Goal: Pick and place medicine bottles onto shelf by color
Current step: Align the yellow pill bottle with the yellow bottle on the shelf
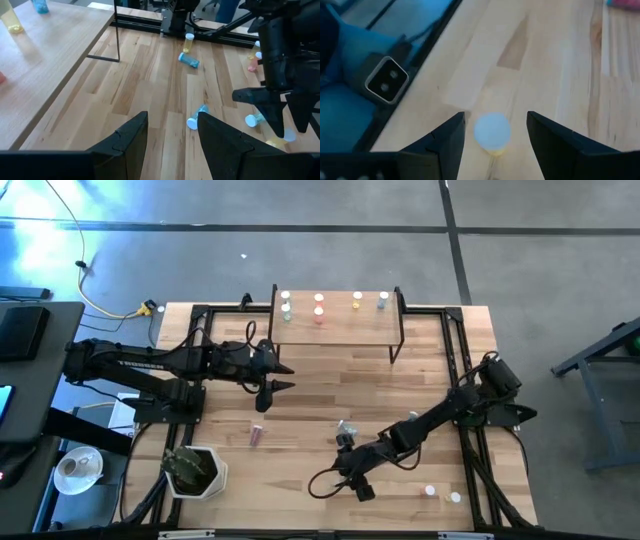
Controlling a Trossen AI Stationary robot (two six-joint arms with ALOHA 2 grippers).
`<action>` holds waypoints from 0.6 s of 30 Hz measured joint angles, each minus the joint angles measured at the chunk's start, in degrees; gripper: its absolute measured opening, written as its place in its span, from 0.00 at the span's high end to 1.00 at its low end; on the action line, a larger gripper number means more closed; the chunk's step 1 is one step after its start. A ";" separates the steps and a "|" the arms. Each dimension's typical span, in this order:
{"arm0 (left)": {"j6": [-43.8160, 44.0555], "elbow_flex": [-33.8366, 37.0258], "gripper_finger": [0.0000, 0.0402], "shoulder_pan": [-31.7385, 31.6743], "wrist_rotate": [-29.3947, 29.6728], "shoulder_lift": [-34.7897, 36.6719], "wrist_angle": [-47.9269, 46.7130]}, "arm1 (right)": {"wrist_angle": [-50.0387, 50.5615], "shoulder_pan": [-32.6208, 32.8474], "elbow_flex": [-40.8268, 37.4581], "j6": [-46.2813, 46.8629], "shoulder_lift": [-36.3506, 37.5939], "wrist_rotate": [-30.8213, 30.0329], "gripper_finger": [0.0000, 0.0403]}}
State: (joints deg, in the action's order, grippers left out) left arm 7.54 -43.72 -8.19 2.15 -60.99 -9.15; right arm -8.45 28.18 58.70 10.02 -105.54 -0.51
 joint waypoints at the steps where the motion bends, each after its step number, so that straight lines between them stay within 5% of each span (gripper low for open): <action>1: -0.01 0.00 0.59 0.00 0.00 0.00 0.00 | -0.62 -0.02 0.00 0.00 -0.33 0.17 0.49; 18: -0.18 0.00 0.59 0.00 0.00 0.00 -0.02 | -1.77 -0.02 0.00 0.27 -2.59 2.23 0.49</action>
State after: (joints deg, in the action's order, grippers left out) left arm 7.35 -43.72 -8.19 2.15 -60.99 -9.17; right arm -10.22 28.16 58.70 10.29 -108.14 1.72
